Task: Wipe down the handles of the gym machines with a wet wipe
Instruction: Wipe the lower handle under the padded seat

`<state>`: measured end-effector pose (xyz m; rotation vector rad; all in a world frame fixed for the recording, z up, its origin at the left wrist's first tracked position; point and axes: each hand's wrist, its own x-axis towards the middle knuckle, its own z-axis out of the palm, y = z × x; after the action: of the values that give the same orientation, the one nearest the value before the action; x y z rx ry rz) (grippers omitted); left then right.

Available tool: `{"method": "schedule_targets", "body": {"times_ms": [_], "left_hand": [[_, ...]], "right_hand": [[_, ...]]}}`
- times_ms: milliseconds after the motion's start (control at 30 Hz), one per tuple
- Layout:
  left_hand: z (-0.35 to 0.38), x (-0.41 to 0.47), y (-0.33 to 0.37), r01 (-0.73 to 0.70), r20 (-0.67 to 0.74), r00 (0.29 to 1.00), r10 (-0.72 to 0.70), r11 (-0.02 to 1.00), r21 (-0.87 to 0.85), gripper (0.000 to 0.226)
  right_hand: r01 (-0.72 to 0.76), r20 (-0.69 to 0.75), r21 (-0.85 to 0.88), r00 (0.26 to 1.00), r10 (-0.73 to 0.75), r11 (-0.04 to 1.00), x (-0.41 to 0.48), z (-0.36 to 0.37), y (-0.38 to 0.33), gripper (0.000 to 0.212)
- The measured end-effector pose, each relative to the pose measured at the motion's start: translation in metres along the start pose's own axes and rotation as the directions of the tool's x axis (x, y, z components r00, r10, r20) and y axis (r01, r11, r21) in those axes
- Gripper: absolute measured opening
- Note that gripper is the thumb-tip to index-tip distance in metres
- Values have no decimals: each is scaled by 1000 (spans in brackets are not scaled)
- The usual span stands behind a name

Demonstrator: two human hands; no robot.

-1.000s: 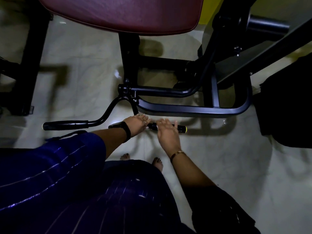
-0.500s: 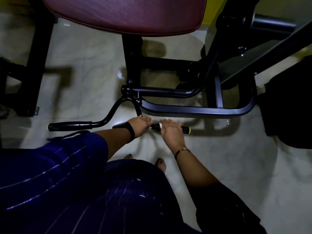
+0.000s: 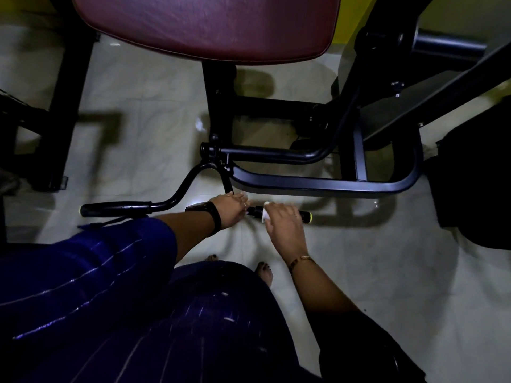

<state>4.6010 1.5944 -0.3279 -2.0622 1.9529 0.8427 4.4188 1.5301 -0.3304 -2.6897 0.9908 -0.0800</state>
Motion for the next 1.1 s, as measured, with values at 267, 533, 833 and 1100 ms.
{"method": "schedule_targets", "body": {"times_ms": [267, 533, 833, 1100], "left_hand": [[2, 1, 1, -8, -20, 1000, 8, 1000, 24, 47], [5, 3, -2, -12, -1, 1000, 12, 1000, -4, 45], [8, 5, -2, -15, -52, 999, 16, 1000, 8, 42], [9, 7, -2, 5, -40, 999, -4, 1000, 10, 45]], "right_hand": [[16, 183, 77, 983, -30, 997, 19, -12, -2, 36], [-141, -9, 13, 990, 141, 990, -19, 1, 11, 38], [49, 288, 20, 956, -52, 999, 21, -8, -26, 43], [-68, 402, -85, 910, 97, 994, 22, -39, 16, 45]]}}
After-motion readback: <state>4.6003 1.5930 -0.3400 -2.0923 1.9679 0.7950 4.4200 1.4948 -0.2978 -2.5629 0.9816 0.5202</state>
